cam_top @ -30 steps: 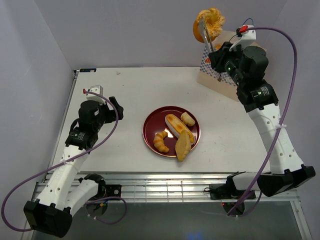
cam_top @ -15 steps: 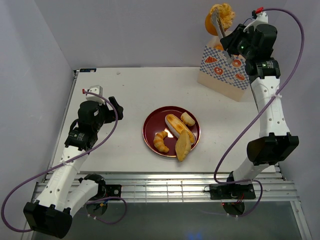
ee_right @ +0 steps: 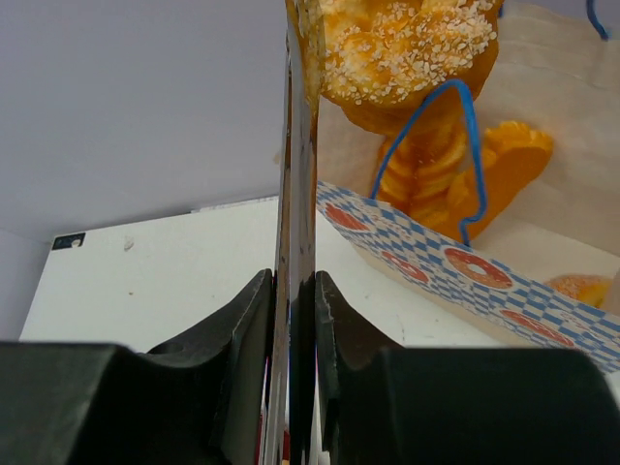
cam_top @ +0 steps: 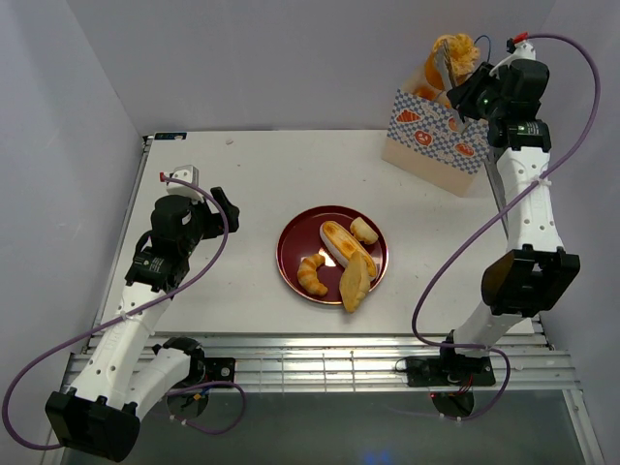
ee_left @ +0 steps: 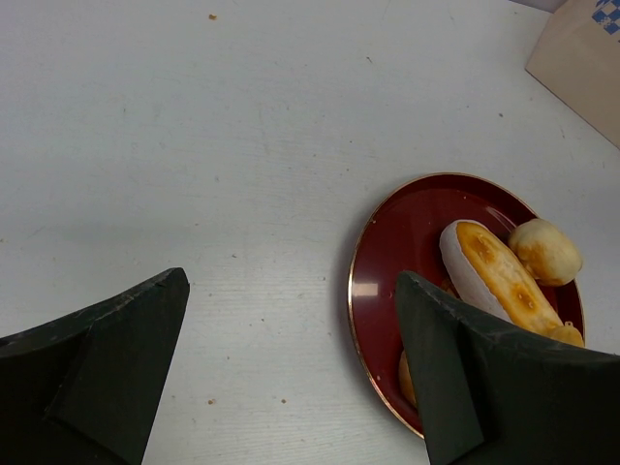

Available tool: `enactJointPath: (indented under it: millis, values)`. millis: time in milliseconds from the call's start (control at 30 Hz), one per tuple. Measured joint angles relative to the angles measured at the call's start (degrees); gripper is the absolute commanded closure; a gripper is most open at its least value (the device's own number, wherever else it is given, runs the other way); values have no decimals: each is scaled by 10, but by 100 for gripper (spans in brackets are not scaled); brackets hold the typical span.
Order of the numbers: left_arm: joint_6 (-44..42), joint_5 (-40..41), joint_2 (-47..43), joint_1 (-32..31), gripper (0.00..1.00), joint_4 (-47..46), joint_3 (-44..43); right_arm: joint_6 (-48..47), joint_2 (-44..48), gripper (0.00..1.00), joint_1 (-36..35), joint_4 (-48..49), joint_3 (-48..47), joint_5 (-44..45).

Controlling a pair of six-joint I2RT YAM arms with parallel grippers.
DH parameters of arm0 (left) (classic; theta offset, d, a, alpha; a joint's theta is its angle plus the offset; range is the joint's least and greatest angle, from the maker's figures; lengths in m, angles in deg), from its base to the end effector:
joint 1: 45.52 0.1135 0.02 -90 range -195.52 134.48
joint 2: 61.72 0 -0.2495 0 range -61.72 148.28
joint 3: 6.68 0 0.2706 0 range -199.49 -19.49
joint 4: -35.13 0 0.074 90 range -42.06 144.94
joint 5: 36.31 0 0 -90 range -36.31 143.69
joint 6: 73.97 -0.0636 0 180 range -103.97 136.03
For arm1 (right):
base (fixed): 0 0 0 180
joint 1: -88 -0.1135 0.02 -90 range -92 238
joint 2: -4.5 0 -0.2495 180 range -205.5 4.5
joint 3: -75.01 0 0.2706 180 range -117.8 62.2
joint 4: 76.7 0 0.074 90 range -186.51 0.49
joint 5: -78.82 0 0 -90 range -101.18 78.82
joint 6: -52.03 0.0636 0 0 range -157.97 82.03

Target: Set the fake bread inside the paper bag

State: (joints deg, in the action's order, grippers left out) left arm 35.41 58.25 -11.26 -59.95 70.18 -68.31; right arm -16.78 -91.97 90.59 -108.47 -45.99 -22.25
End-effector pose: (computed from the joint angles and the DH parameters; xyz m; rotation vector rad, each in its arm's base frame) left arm 0.2456 -0.0580 0.3027 -0.1380 1.9940 -0.3021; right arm 0.4297 -0.0072 0.4566 0.2089 1.6985 0.4058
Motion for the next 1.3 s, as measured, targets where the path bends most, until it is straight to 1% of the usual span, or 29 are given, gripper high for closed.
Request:
enactJointPath:
  millis: [67,133,167,233,267,400,467,500,533,567,767,933,1167,1300]
  values:
    - [0,-1,0,0,2,0,0,4,0,91,10,-1,18,0]
    - [0,-1,0,0,2,0,0,9,0,86,16,-3,32,-1]
    - [1,-1,0,0,2,0,0,10,0,78,19,-5,38,-4]
    - [1,-2,0,0,2,0,0,14,0,69,23,-7,42,-15]
    - [1,-2,1,0,2,0,0,16,0,63,24,-7,42,-20]
    - [2,-2,3,0,2,0,0,24,0,57,26,1,42,-36]
    - [2,-2,4,0,12,0,0,25,0,54,26,1,42,-43]
    - [3,-5,4,0,10,0,0,25,0,53,26,3,42,-47]
    - [1,-7,3,0,5,0,0,25,0,53,26,6,42,-50]
    - [0,-9,3,0,2,0,0,25,1,52,26,8,42,-53]
    - [2,-5,3,0,2,-1,0,24,12,52,26,10,42,-67]
    - [2,-5,4,0,2,0,0,24,50,52,27,19,67,-85]
    - [2,-1,4,0,2,0,0,21,169,52,22,55,146,-132]
    - [2,4,4,0,3,0,0,9,271,52,-6,90,257,-152]
